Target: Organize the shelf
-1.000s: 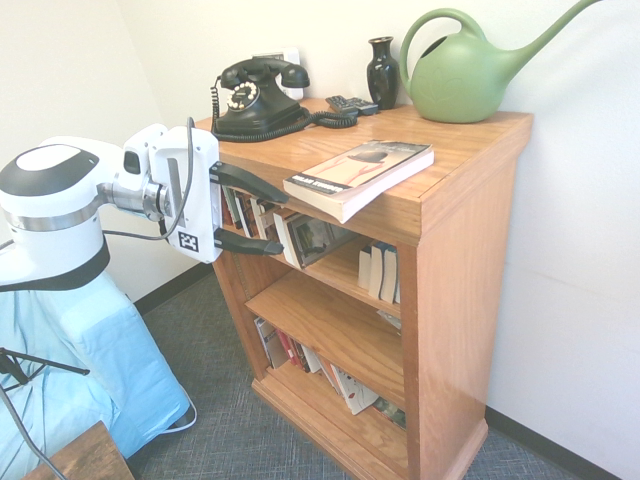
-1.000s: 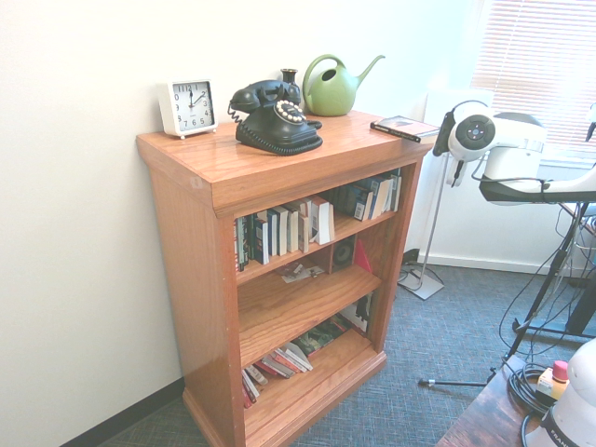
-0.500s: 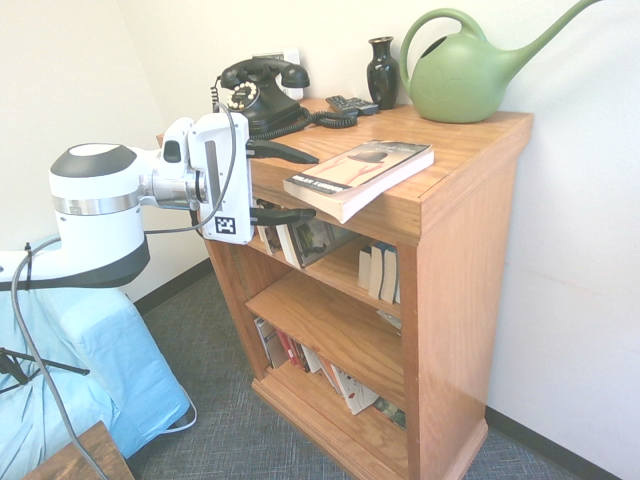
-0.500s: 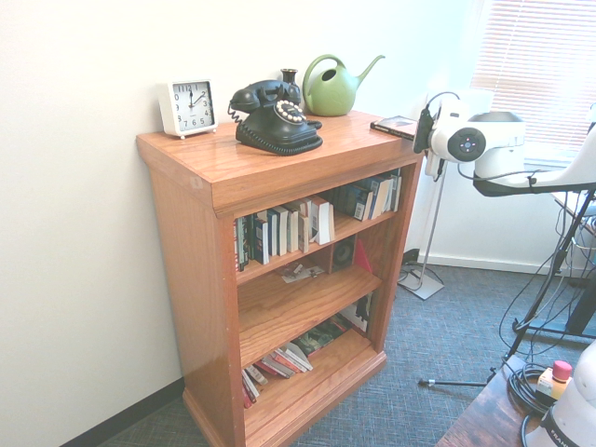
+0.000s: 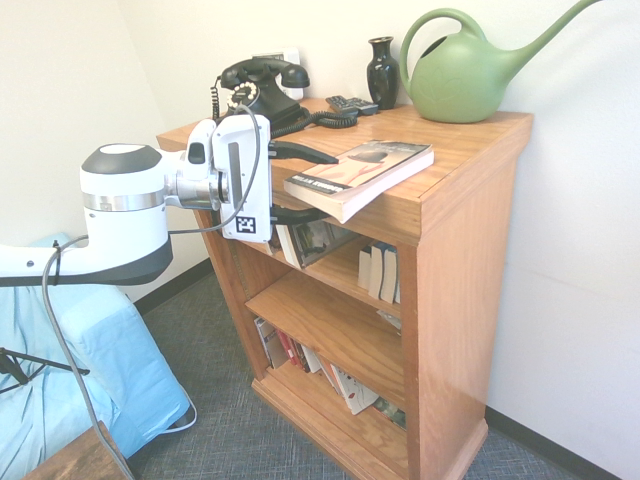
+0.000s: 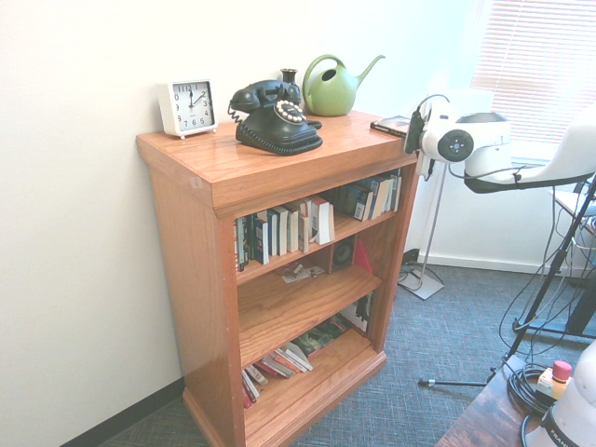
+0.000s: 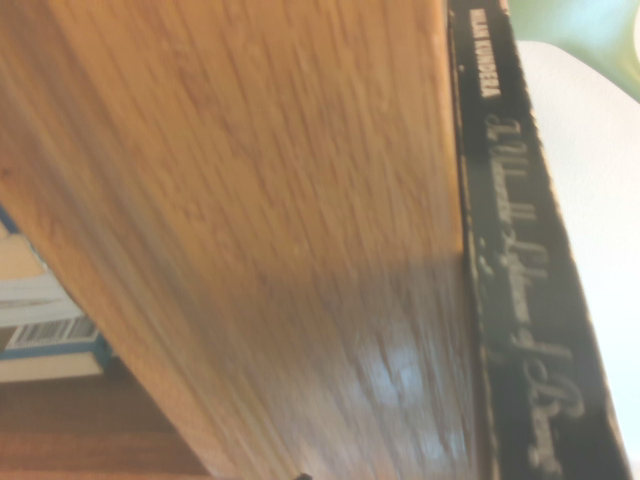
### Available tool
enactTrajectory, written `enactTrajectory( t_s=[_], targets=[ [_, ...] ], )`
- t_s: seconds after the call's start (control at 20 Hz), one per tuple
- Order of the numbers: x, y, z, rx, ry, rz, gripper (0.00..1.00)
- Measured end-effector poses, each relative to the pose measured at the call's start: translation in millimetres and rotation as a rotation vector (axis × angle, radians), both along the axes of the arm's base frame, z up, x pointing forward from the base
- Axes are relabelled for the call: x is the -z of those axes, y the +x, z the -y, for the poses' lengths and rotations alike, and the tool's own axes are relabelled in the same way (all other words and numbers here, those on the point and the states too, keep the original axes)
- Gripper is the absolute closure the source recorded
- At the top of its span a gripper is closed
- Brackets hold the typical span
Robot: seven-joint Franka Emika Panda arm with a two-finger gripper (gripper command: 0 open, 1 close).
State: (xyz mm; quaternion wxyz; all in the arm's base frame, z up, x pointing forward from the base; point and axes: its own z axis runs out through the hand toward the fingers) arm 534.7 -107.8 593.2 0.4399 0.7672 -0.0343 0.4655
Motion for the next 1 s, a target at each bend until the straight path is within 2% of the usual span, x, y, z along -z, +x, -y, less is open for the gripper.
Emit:
enactTrajectory(
  t_s=[0.05, 1.0],
  targets=[
    [-1.6, 3.3, 0.5, 0.000, -0.002, 0.003, 1.00],
    [-10.0, 15.7, 7.3, 0.026, 0.005, 0.012, 1.00]
  ],
)
